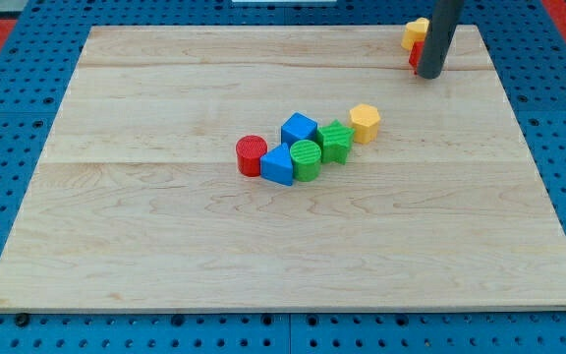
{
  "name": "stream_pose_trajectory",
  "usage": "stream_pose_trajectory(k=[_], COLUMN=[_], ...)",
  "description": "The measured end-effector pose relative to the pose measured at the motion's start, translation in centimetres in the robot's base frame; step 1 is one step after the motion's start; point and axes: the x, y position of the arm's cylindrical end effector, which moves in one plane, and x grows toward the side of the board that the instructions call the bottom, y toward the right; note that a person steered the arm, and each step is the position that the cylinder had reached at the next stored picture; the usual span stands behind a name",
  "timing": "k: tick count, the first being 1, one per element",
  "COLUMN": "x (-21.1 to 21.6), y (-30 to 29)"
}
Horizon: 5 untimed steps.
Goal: Push yellow hexagon to the top center
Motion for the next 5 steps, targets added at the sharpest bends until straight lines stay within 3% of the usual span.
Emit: stream_pose_trajectory(k=[3,4,5], x=[-1.6,0.9,6.6], y=[0.0,3.9,5.3])
